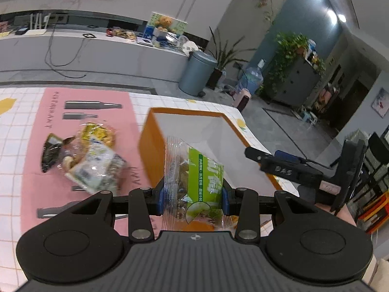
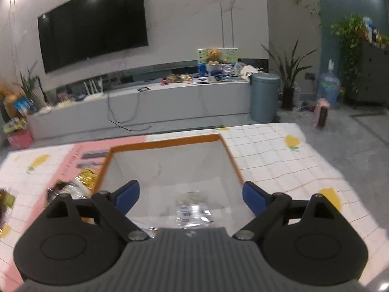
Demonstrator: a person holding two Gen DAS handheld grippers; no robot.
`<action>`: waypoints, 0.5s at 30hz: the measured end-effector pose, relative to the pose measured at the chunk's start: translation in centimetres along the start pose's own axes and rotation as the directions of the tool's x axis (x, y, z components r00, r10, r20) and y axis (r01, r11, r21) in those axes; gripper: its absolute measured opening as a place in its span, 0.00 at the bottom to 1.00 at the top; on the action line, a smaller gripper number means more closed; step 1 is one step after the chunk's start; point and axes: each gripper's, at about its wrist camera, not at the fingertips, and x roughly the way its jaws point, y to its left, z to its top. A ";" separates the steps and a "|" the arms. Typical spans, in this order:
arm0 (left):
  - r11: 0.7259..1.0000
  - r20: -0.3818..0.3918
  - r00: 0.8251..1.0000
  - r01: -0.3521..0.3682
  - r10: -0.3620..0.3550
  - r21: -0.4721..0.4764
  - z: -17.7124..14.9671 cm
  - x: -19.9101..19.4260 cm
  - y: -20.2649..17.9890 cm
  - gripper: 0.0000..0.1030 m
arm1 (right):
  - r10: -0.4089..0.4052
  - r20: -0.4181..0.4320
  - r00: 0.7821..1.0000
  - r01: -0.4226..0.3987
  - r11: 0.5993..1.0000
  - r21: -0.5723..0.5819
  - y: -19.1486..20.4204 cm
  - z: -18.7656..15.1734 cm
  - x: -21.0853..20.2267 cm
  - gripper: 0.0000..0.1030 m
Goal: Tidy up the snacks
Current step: 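Lower the clear ball bag into the orange box and open the right gripper, then carry the green pouch over the box and release it with the left gripper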
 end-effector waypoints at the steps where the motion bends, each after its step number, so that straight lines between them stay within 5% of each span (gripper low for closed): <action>1: 1.000 -0.005 1.000 -0.004 0.004 0.013 0.2 0.4 -0.6 0.45 | -0.010 0.003 1.000 0.010 1.000 0.000 -0.2 0.0 -0.2 0.87; 9: 0.997 -0.061 0.998 -0.024 0.029 0.069 2.8 6.9 -3.8 0.45 | 0.005 0.066 0.998 -0.017 0.984 0.180 -4.1 0.2 -2.2 0.88; 15: 0.983 -0.094 0.982 -0.153 0.163 0.100 4.8 13.7 -4.4 0.45 | -0.013 0.048 0.999 0.003 0.980 0.197 -5.0 -0.1 -2.3 0.88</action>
